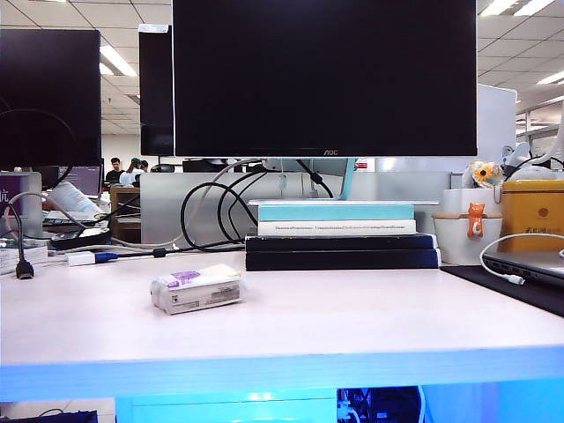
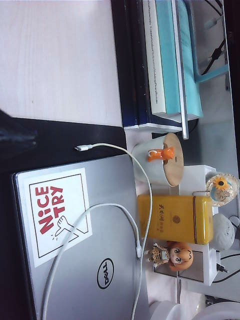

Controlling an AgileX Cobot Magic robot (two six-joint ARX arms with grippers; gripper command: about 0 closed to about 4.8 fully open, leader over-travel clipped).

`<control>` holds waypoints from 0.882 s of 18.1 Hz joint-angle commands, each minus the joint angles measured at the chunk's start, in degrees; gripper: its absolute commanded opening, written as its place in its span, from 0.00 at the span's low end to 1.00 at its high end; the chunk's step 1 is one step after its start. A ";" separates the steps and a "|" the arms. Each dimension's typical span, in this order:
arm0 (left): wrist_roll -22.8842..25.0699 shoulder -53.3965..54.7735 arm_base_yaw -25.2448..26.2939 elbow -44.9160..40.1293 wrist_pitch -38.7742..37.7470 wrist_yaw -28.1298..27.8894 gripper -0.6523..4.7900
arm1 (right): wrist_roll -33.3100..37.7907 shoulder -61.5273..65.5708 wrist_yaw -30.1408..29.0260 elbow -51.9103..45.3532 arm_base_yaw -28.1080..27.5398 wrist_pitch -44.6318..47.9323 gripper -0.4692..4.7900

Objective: Pick up a packet of tissues from the table with the left hand, then take a tissue from it with the right hand.

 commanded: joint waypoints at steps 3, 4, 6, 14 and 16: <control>-2.25 -0.13 0.02 0.00 1.18 -1.79 0.11 | 0.17 -0.04 0.22 -0.52 -0.02 0.74 0.09; -2.25 -0.13 0.02 0.00 1.20 -1.79 0.11 | 0.20 -0.04 0.22 -0.52 -0.02 0.76 0.09; -10.23 -0.13 -0.04 0.11 7.39 5.35 0.11 | 1.97 -0.04 0.61 -0.52 0.02 1.55 0.09; -8.17 5.22 -0.07 8.35 11.04 10.97 0.11 | 7.74 1.42 7.74 3.37 0.07 4.22 0.08; -7.76 9.94 -0.07 11.37 11.10 11.85 0.11 | 7.74 5.14 7.72 5.62 0.07 7.61 0.08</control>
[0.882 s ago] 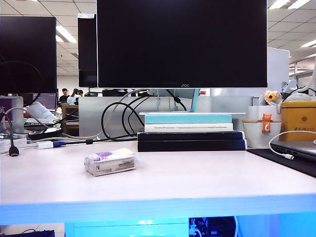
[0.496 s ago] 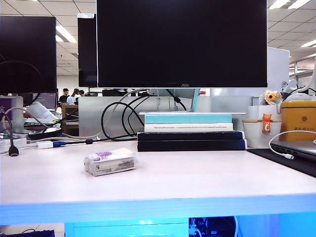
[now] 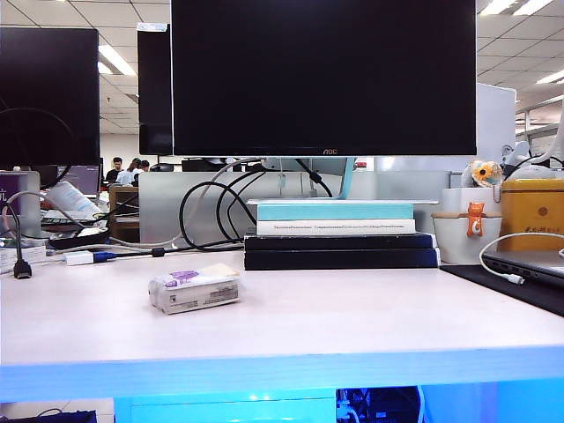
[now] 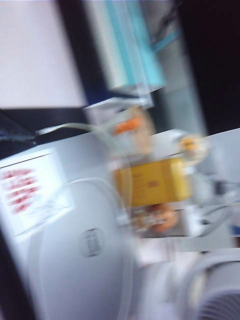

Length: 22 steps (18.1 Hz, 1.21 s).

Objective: Pick up a packet of tissues from the table with the left hand, then take a tissue from it with the right hand.

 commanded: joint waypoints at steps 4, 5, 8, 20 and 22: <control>10.67 23.06 -0.09 9.18 6.99 13.57 0.38 | 0.11 29.64 -9.68 12.90 0.04 10.38 0.08; 10.80 25.81 -0.20 9.16 9.99 16.55 0.45 | -0.13 33.59 -12.59 14.84 0.02 10.32 0.08; 14.40 32.57 -2.54 9.14 17.73 18.93 0.47 | -0.42 45.46 -21.20 21.53 0.02 9.90 0.08; 28.83 57.27 -19.15 11.39 24.22 6.12 0.90 | -8.00 62.97 -35.71 37.62 -0.02 -1.46 0.08; 31.17 60.72 -20.39 13.53 24.74 6.73 1.00 | -9.40 62.97 -37.09 37.62 -0.02 -3.43 0.08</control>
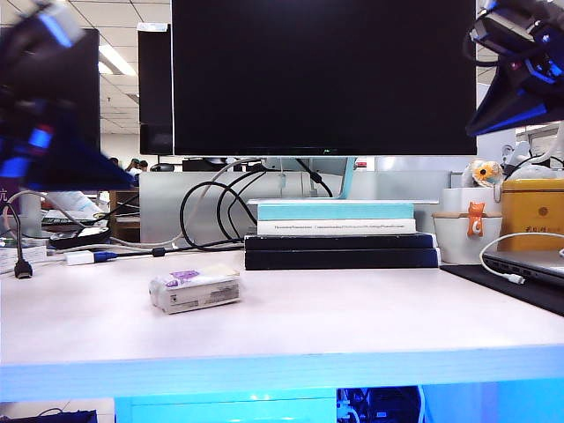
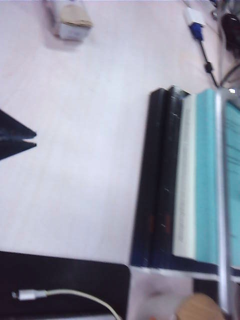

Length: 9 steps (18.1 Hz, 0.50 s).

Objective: Pick up a packet of tissues from the table with the left hand, then take a tissue from it with the right hand.

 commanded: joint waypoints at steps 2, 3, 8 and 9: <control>2.12 5.62 -1.03 2.71 6.54 4.44 1.00 | -1.77 -0.04 -1.92 0.33 -0.02 -3.06 0.08; 0.42 7.69 -1.03 2.67 9.81 5.75 1.00 | -1.77 -0.04 -2.10 0.33 -0.04 -3.48 0.08; -0.17 18.58 -1.03 2.67 15.58 10.34 1.00 | -1.77 0.02 -4.70 0.33 -0.07 -5.35 0.08; -0.20 21.14 -1.03 2.67 16.85 10.45 1.00 | -1.77 0.02 -4.72 0.33 -0.07 -5.90 0.08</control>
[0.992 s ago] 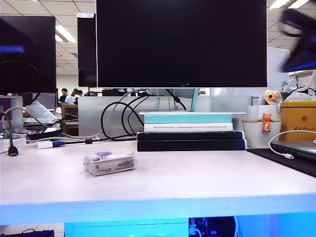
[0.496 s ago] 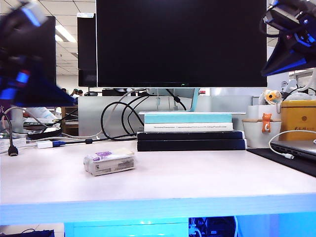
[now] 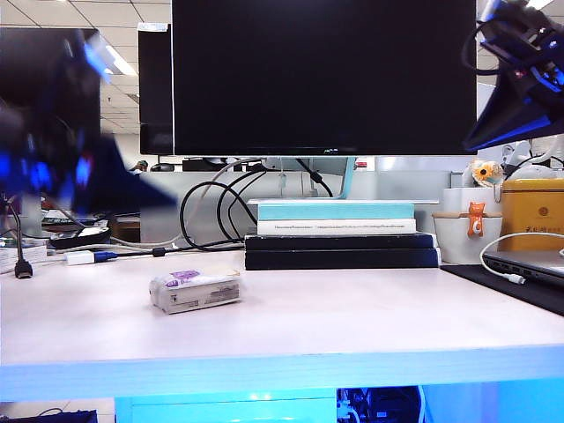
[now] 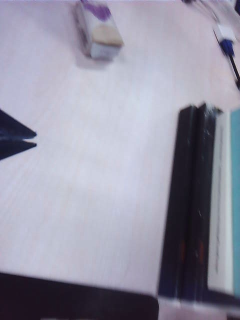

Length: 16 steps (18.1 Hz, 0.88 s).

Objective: Pick up a packet of tissues from the table with the left hand, then take a tissue from it with the right hand.

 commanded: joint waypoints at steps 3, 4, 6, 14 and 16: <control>-2.34 10.43 -0.02 0.07 9.40 2.91 1.00 | -0.26 -0.02 -0.50 0.33 -0.02 -1.95 0.08; -2.51 12.22 -0.02 0.13 11.34 2.19 1.00 | -0.28 -0.02 -0.50 0.33 -0.02 -2.23 0.08; -2.51 14.88 -0.02 1.31 11.96 1.99 1.00 | -0.28 -0.02 -0.50 0.33 -0.02 -2.62 0.08; -2.69 21.38 -0.42 7.17 10.25 2.49 1.00 | -1.77 -0.02 0.17 0.33 -0.02 -2.75 0.08; -2.71 21.70 -0.52 7.15 9.86 2.54 1.00 | -2.12 0.00 0.42 0.33 -0.02 -2.49 0.08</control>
